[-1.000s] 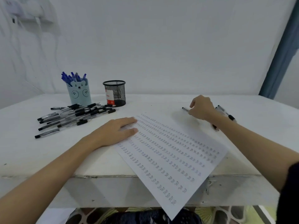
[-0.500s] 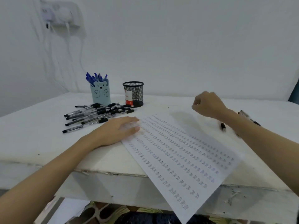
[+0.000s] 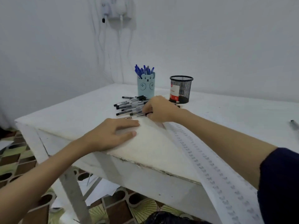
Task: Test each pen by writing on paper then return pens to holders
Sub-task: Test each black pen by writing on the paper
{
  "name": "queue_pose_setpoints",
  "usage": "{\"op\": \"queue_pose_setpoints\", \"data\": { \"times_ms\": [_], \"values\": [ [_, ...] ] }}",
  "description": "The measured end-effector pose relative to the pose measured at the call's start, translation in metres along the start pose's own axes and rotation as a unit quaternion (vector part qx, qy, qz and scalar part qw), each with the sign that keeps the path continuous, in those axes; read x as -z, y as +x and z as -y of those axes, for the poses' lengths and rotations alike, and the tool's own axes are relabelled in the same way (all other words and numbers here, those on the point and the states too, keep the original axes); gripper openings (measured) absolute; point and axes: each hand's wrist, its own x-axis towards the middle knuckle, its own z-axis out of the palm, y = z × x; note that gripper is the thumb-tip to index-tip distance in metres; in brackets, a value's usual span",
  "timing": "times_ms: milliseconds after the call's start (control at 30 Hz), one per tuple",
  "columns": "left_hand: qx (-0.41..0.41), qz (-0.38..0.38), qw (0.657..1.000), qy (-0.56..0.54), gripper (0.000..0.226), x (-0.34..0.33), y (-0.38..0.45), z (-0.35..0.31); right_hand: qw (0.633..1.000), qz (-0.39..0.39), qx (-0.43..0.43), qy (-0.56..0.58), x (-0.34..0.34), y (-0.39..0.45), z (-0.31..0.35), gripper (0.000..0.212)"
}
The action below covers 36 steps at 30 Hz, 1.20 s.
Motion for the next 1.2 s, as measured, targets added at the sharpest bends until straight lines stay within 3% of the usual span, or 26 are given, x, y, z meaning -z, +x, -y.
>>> {"op": "queue_pose_setpoints", "data": {
  "times_ms": [333, 533, 600, 733, 867, 967, 1100, 1200],
  "values": [
    [-0.005, -0.007, 1.000, -0.008, 0.037, -0.001, 0.000, 0.004, 0.997, -0.062, -0.009, -0.043, -0.009, 0.006, -0.010, 0.019],
    [-0.053, -0.004, 0.998, 0.031, 0.038, -0.007, 0.021, -0.020, 0.984, -0.090, -0.098, 0.120, 0.035, -0.017, -0.033, 0.010],
    [-0.075, -0.008, 0.997, 0.025, 0.036, -0.015, 0.036, -0.035, 0.951, -0.083, -0.164, 0.249, 0.052, -0.031, -0.046, 0.012],
    [-0.102, 0.015, 0.995, 0.016, 0.035, -0.036, 0.068, -0.063, 0.842, -0.057, -0.250, 0.475, 0.076, -0.065, -0.075, 0.012],
    [-0.095, 0.062, 0.993, 0.029, 0.040, -0.056, 0.100, -0.081, 0.746, -0.119, -0.301, 0.582, 0.088, -0.091, -0.100, 0.018],
    [-0.096, 0.102, 0.989, 0.049, 0.055, -0.069, 0.117, -0.090, 0.702, -0.161, -0.325, 0.613, 0.099, -0.102, -0.113, 0.017],
    [-0.116, 0.136, 0.983, 0.047, 0.068, -0.081, 0.128, -0.098, 0.653, -0.160, -0.305, 0.674, 0.111, -0.105, -0.128, 0.063],
    [-0.120, 0.142, 0.982, 0.041, 0.064, -0.083, 0.133, -0.096, 0.629, -0.160, -0.274, 0.710, 0.112, -0.100, -0.132, 0.074]
  ]
}}
